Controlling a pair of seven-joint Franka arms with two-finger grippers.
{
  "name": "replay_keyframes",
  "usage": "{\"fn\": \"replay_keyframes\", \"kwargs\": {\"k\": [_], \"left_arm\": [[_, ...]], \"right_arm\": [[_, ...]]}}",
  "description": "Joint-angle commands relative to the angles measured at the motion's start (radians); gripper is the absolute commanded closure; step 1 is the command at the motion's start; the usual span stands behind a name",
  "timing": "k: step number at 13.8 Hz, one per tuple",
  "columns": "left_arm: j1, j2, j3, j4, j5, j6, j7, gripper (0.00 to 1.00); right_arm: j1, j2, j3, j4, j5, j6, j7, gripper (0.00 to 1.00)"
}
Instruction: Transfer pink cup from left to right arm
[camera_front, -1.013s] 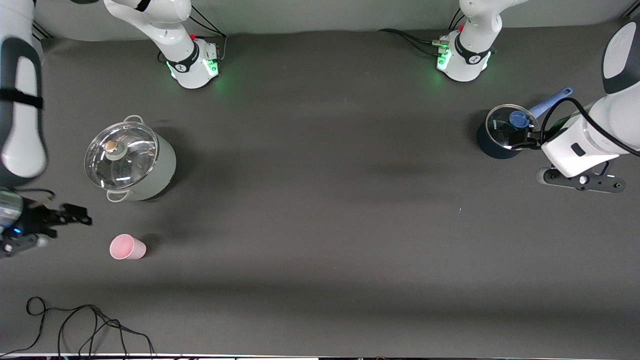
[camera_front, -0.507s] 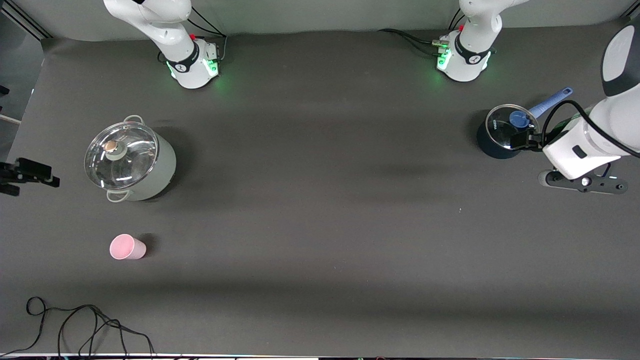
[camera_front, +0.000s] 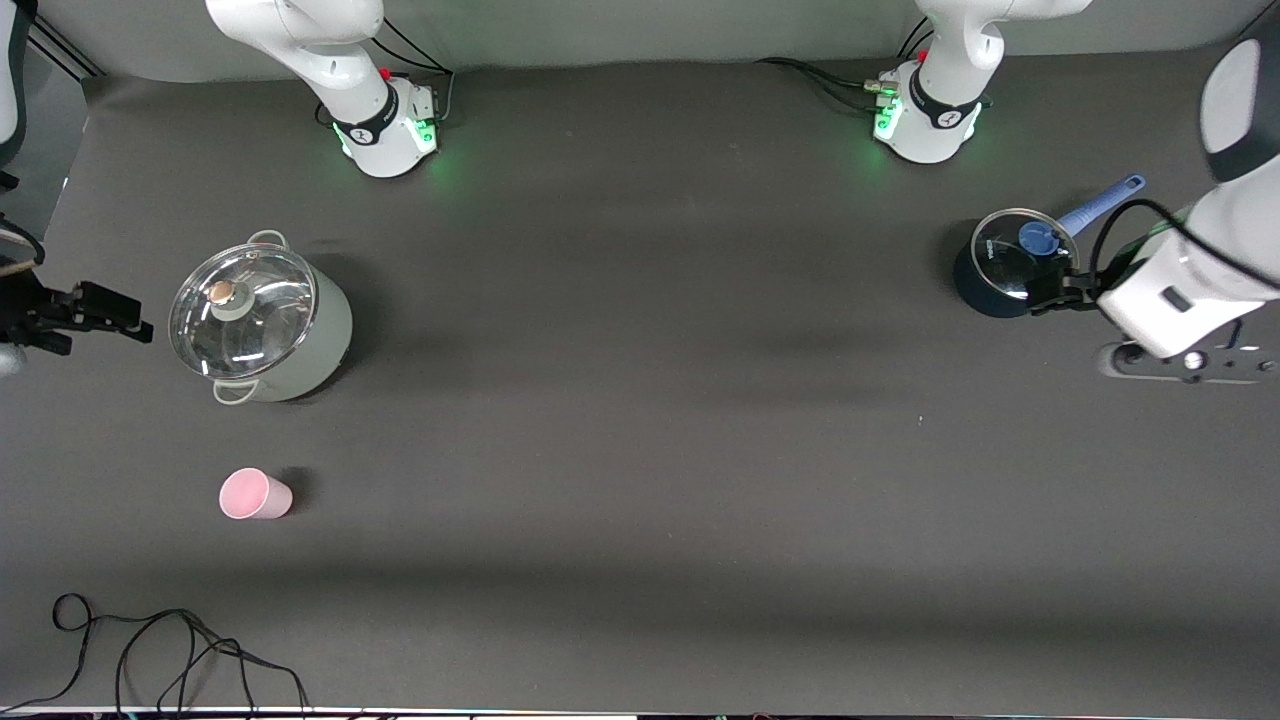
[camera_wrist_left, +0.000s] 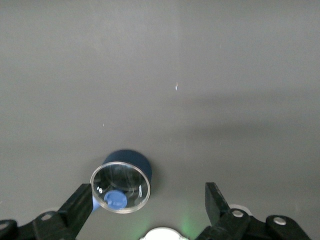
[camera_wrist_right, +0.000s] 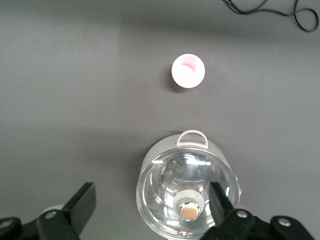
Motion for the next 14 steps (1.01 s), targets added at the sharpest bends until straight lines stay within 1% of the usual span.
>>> {"fn": "replay_keyframes", "kwargs": {"k": [1, 2, 4, 5, 6, 7, 9, 10, 11, 14], "left_arm": [[-0.005, -0.156, 0.017, -0.241, -0.018, 0.178, -0.002, 0.00], [0.015, -0.194, 0.001, -0.304, -0.018, 0.226, -0.002, 0.00], [0.116, -0.206, -0.093, -0.316, -0.002, 0.233, 0.001, 0.00], [0.124, -0.203, -0.096, -0.307, 0.006, 0.231, 0.001, 0.00], [0.125, -0.201, -0.089, -0.306, 0.006, 0.233, 0.001, 0.00], [0.119, -0.198, -0.067, -0.297, 0.006, 0.228, 0.001, 0.00], [0.118, -0.186, -0.063, -0.275, 0.000, 0.225, -0.004, 0.00], [0.119, -0.163, -0.063, -0.233, -0.006, 0.196, -0.004, 0.00], [0.124, -0.147, -0.063, -0.211, -0.006, 0.164, 0.002, 0.00], [0.128, -0.132, -0.063, -0.209, -0.008, 0.162, 0.049, 0.00]], "right_arm": [[0.046, -0.041, -0.004, -0.052, -0.018, 0.033, 0.077, 0.00], [0.047, -0.044, -0.004, -0.054, -0.018, 0.032, 0.079, 0.00], [0.047, -0.046, -0.008, -0.054, -0.017, 0.019, 0.080, 0.00], [0.047, -0.046, -0.008, -0.052, -0.012, 0.018, 0.121, 0.00], [0.048, -0.049, -0.007, -0.054, -0.012, 0.018, 0.205, 0.00], [0.048, -0.049, -0.005, -0.055, -0.014, 0.018, 0.208, 0.00], [0.048, -0.049, -0.007, -0.052, -0.014, 0.004, 0.069, 0.00], [0.048, -0.052, -0.008, -0.051, -0.015, -0.008, 0.061, 0.00], [0.047, -0.060, -0.008, -0.051, -0.015, -0.008, 0.060, 0.00], [0.048, -0.060, -0.007, -0.051, -0.015, -0.002, 0.105, 0.00]]}}
